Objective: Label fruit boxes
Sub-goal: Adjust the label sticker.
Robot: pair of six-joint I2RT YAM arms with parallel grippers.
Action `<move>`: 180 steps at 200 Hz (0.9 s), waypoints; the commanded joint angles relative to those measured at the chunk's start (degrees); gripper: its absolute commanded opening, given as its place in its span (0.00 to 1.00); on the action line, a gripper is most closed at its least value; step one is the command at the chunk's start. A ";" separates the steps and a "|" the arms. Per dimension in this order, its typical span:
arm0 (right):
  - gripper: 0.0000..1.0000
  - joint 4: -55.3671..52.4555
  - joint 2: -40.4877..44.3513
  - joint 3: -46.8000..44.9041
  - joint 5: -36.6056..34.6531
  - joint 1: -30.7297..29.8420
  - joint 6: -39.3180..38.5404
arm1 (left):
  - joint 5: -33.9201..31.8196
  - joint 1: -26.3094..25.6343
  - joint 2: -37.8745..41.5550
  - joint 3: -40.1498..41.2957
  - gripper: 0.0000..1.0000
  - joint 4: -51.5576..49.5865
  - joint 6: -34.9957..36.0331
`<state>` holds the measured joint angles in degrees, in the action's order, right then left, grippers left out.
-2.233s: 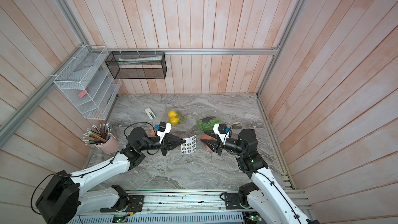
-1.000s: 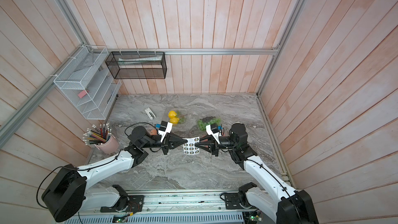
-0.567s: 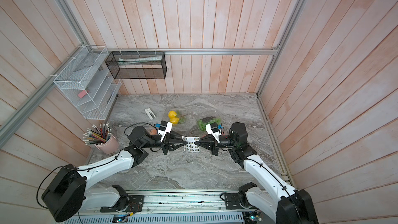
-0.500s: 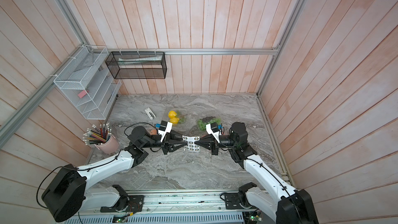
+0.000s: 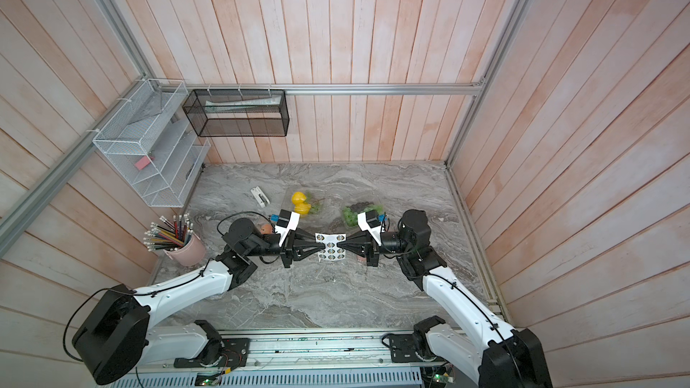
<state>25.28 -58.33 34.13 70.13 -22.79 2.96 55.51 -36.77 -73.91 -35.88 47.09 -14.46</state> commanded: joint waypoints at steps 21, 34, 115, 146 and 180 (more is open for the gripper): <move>0.00 -0.06 0.57 2.13 -0.84 0.11 -0.19 | 0.92 -0.14 -0.27 0.22 0.03 -1.26 0.82; 0.00 -0.10 0.77 2.17 -1.37 0.11 -0.18 | 0.75 -0.14 -0.27 0.27 0.00 -1.47 0.94; 0.17 0.64 -0.10 1.11 -1.75 -0.08 1.83 | 0.87 -0.10 0.14 -0.10 0.00 -0.66 0.84; 0.17 0.90 -0.39 0.80 -1.40 -0.41 2.55 | 0.83 -0.14 0.17 0.10 0.00 0.27 0.33; 0.16 1.09 -0.63 0.48 -1.14 -0.60 2.94 | 0.68 -0.21 0.35 0.14 0.00 0.72 0.13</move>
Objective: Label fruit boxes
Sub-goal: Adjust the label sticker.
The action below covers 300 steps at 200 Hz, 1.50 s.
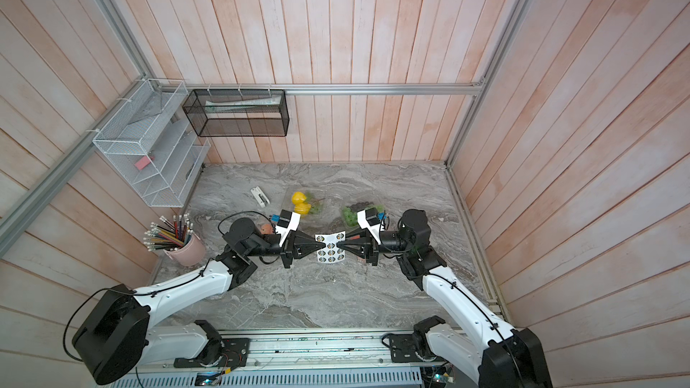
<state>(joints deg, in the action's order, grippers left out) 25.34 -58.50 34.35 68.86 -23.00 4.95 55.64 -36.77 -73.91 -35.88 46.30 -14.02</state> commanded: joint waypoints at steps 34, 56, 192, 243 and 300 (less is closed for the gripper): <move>0.12 1.11 -0.47 0.14 0.12 -0.38 0.95 | 0.57 -0.14 0.44 0.19 0.00 1.77 -0.22; 0.03 1.36 -0.65 0.24 0.57 -0.38 1.44 | 0.28 -0.14 0.35 0.18 0.00 1.77 -0.13; 0.00 4.76 -0.17 -0.52 2.84 -0.91 5.16 | -1.58 -0.16 -2.24 0.50 0.00 3.79 0.29; 0.00 6.45 -0.91 -0.73 0.86 -0.95 5.45 | -0.84 -0.77 -3.48 -0.86 0.00 3.87 0.61; 0.00 5.86 -1.62 -0.85 -0.30 -0.90 4.48 | -0.83 -1.25 -3.76 -1.56 0.00 3.83 0.99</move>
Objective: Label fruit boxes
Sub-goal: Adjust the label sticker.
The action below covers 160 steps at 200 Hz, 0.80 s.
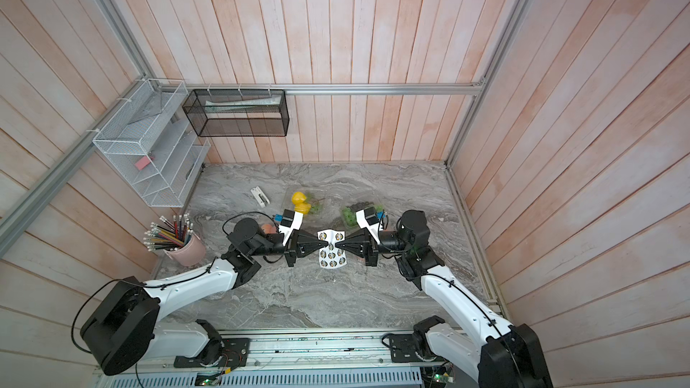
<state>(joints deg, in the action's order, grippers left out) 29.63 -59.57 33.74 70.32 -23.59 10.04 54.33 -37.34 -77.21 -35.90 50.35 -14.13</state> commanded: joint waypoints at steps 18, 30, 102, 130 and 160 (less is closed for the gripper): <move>0.00 1.36 -0.64 -0.34 -2.05 -0.31 -0.70 | 0.35 -0.65 -0.27 -1.71 0.00 -0.32 1.30; 0.00 0.18 -0.60 -0.34 -3.44 -0.34 -1.69 | 0.36 -0.65 -0.31 -1.89 0.00 -0.29 1.34; 0.00 -0.46 -0.11 -0.48 -6.90 -0.35 -2.49 | 0.34 -0.89 -0.68 -2.17 0.00 -0.08 1.38; 0.00 -0.01 0.45 -1.25 -7.87 -0.31 -2.15 | 0.04 -0.98 -0.66 -2.32 0.00 0.21 1.39; 0.00 -1.64 2.45 -1.83 -11.91 -0.16 -3.44 | -0.91 -0.98 0.24 -1.68 0.00 -0.06 1.68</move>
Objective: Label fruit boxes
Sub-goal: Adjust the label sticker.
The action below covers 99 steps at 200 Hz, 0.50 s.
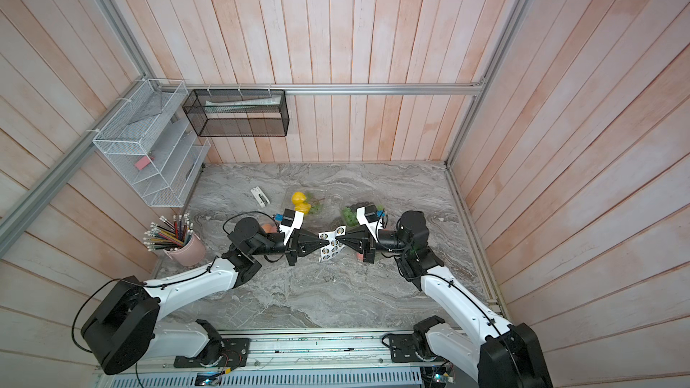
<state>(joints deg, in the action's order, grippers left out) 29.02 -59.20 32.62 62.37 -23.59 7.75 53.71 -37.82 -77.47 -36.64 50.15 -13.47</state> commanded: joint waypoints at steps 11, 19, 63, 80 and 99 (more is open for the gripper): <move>0.08 -2.65 3.02 -0.63 -5.85 -0.07 -1.77 | -1.13 -0.50 1.11 -0.69 0.00 -0.17 1.24; 0.12 -3.98 3.75 -0.71 -6.90 0.20 -2.28 | -2.08 -0.50 1.64 -0.45 0.00 -0.74 1.67; 0.30 -12.80 9.16 -0.78 -15.62 1.49 -4.86 | -6.93 -0.50 4.36 0.89 0.00 -3.80 4.59; 0.33 -15.34 11.46 -0.88 -17.52 2.34 -5.28 | -8.46 -0.50 5.12 1.39 0.00 -4.21 5.31; 0.34 -17.44 13.84 -1.12 -19.69 2.69 -5.67 | -9.24 -0.50 5.49 1.55 0.00 -4.78 5.78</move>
<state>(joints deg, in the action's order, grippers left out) 16.73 -47.99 32.10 47.48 -21.50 3.55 47.20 -38.06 -73.08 -36.29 47.09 -9.63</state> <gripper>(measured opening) 0.334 0.044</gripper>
